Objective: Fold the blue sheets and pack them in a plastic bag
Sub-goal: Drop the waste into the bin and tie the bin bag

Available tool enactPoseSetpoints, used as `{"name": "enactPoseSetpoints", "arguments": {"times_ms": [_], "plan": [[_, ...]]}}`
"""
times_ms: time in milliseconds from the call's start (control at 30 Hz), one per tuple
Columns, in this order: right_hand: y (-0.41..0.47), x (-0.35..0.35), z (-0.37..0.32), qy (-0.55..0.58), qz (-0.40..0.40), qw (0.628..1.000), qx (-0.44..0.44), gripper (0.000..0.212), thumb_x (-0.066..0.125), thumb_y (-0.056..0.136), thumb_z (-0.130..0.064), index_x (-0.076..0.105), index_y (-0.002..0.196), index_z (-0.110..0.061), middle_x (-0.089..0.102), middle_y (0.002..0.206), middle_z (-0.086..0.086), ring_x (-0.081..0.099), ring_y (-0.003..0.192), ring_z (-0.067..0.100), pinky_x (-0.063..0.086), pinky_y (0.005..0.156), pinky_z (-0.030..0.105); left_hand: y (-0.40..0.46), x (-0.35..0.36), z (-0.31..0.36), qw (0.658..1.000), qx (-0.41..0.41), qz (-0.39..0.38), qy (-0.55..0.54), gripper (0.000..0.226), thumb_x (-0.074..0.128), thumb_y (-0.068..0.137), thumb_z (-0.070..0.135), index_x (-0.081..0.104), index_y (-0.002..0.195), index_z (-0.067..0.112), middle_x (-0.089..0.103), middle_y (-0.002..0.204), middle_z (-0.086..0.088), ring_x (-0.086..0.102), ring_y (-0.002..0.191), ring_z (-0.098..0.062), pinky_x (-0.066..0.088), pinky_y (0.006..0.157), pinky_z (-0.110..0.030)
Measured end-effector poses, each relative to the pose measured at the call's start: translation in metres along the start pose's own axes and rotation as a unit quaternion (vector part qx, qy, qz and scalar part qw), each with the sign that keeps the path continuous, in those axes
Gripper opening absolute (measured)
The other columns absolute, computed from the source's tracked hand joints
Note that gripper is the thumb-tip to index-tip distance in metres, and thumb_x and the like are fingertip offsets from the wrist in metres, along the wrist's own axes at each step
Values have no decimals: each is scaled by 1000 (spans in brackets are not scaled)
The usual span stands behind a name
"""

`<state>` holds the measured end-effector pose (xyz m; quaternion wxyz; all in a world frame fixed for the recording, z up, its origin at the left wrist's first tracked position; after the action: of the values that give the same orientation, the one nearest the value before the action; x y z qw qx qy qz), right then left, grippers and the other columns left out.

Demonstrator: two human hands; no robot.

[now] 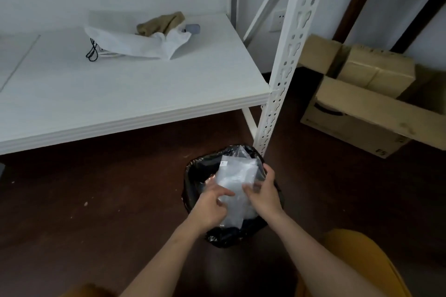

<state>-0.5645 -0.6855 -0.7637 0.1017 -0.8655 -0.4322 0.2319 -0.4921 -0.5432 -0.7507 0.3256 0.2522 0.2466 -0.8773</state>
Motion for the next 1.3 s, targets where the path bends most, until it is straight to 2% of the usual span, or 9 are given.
{"name": "enactPoseSetpoints", "arguments": {"times_ms": [233, 400, 500, 600, 733, 867, 933, 1100, 1300], "plan": [[7, -4, -9, -211, 18, 971, -111, 18, 71, 80, -10, 60, 91, -20, 56, 90, -4, 53, 76, 8, 44, 71, 22, 10, -8, 10, 999, -20, -24, 6, 35, 48, 79, -3, 73, 85, 20, 62, 107, 3, 60, 95, -15, 46, 75, -17], [11, 25, 21, -338, -148, 927, -65, 29, 54, 94, -19, 65, 119, -7, 64, 121, 8, 60, 109, 20, 46, 94, 27, 5, 13, -3, 989, -103, -100, 35, 35, 43, 85, 2, 69, 106, 12, 64, 106, -11, 52, 64, -9, 36, 47, -6], [18, 23, 20, -333, -148, 929, -69, 30, 51, 95, -19, 64, 121, -11, 63, 123, 8, 59, 112, 21, 46, 96, 29, 9, -6, -7, 997, -61, 29, 39, 36, 45, 84, -5, 71, 102, 10, 66, 102, -7, 60, 82, -11, 41, 66, -6], [25, 2, -2, -281, -30, 945, -163, 24, 53, 93, -15, 69, 111, -16, 68, 108, 1, 62, 99, 17, 48, 84, 25, 9, -38, -15, 968, -20, 248, 20, 32, 48, 80, -9, 69, 97, 8, 59, 102, -2, 55, 93, -13, 39, 84, -13], [27, -34, -20, -264, 140, 919, -257, 23, 55, 90, -8, 65, 110, -13, 62, 102, 1, 48, 99, 18, 43, 82, 28, 1, -55, -47, 920, -122, 371, -25, 26, 45, 88, -2, 56, 111, 4, 43, 116, -11, 48, 99, -24, 38, 90, -29], [39, -55, 6, -229, 120, 959, -116, 34, 46, 99, -26, 54, 129, -12, 56, 128, 6, 38, 124, 25, 32, 106, 37, -3, -38, -93, 897, -351, 253, -94, 39, 41, 97, 15, 41, 133, -1, 40, 137, -24, 41, 124, -43, 35, 104, -44], [42, -58, 19, -160, 75, 984, -13, 44, 35, 101, -38, 49, 134, -12, 51, 137, 9, 34, 133, 28, 28, 111, 41, -3, -24, -106, 875, -417, 176, -170, 42, 39, 97, 15, 41, 133, -7, 48, 133, -24, 49, 118, -41, 41, 87, -38], [48, -52, 46, 36, 24, 968, 247, 71, 21, 97, -60, 39, 144, -10, 42, 147, 13, 40, 134, 32, 32, 112, 44, -8, -2, -104, 833, -425, 75, -346, 33, 42, 96, 33, 54, 73, 14, 54, 72, -9, 44, 61, -20, 32, 60, -27], [45, -56, 53, 36, 47, 950, 308, 69, 24, 98, -57, 30, 147, -9, 35, 151, 14, 35, 136, 35, 30, 112, 46, -17, 11, -108, 803, -425, 63, -413, 43, 40, 96, 51, 49, 72, 16, 49, 59, -6, 39, 48, -17, 39, 53, -25]]}}
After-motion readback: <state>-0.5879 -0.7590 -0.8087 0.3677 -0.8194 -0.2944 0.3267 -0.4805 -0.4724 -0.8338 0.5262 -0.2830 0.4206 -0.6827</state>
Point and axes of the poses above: each hand's wrist, its own y-axis towards the middle knuckle, its own x-axis out of the palm, z = x × y, the point moved 4 cm from there along y, towards the middle knuckle
